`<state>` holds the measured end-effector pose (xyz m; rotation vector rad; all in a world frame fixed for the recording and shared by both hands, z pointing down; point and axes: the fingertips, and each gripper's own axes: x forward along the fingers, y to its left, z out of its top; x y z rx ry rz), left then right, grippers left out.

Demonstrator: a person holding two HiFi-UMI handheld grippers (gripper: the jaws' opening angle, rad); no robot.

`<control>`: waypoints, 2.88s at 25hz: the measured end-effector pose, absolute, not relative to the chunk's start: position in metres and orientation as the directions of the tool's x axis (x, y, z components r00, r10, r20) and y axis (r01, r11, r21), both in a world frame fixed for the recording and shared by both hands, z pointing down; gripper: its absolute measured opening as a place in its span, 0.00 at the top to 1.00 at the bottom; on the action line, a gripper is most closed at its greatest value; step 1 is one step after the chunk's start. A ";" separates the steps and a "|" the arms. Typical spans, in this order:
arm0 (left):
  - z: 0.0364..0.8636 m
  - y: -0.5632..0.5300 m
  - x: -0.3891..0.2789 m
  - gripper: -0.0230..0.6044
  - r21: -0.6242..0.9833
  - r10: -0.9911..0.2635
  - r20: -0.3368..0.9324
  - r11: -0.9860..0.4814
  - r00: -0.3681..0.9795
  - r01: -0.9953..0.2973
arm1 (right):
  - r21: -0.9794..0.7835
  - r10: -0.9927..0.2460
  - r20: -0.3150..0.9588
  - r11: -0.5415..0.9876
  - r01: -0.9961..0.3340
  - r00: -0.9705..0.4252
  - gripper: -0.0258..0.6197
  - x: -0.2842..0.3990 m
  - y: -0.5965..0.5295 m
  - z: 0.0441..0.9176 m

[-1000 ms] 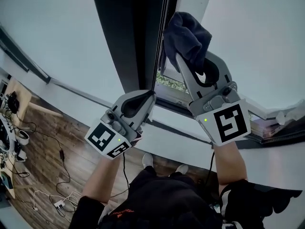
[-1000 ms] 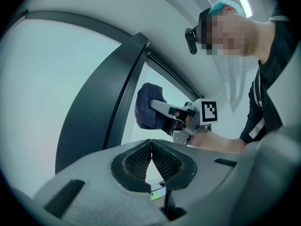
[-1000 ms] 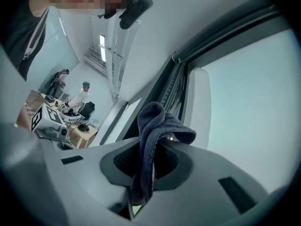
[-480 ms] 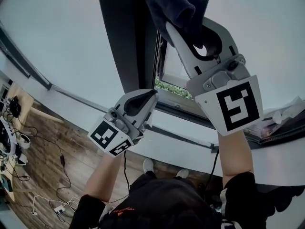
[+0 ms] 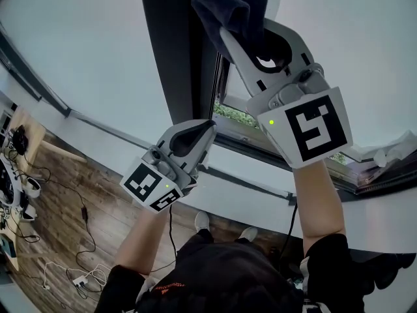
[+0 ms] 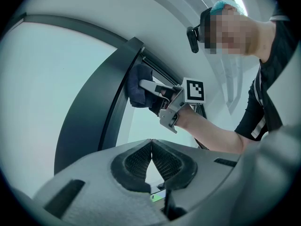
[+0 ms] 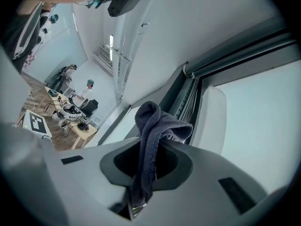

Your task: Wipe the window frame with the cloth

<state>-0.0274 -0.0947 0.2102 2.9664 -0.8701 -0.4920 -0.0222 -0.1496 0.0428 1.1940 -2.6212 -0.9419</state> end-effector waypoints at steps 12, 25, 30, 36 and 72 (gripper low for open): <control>0.240 -0.092 -0.040 0.93 0.149 -0.561 -0.261 -0.827 0.786 -0.541 | 0.508 -0.719 -0.095 0.560 -0.654 -0.689 0.89 -0.031 -0.158 0.090; 0.269 -0.096 -0.041 0.93 0.191 -0.584 -0.211 -0.811 0.784 -0.553 | 0.428 -0.716 -0.020 0.625 -0.653 -0.698 0.89 -0.028 -0.167 0.157; 0.279 -0.097 -0.043 0.93 0.206 -0.592 -0.193 -0.804 0.782 -0.558 | 0.390 -0.713 0.008 0.648 -0.654 -0.701 0.89 -0.028 -0.168 0.182; 0.296 -0.098 -0.044 0.93 0.225 -0.604 -0.168 -0.793 0.779 -0.567 | 0.340 -0.709 0.037 0.671 -0.659 -0.704 0.89 -0.026 -0.168 0.214; 0.370 -0.093 -0.049 0.93 0.325 -0.646 -0.065 -0.734 0.761 -0.596 | 0.091 -0.693 0.276 0.708 -0.700 -0.666 0.89 -0.019 -0.173 0.397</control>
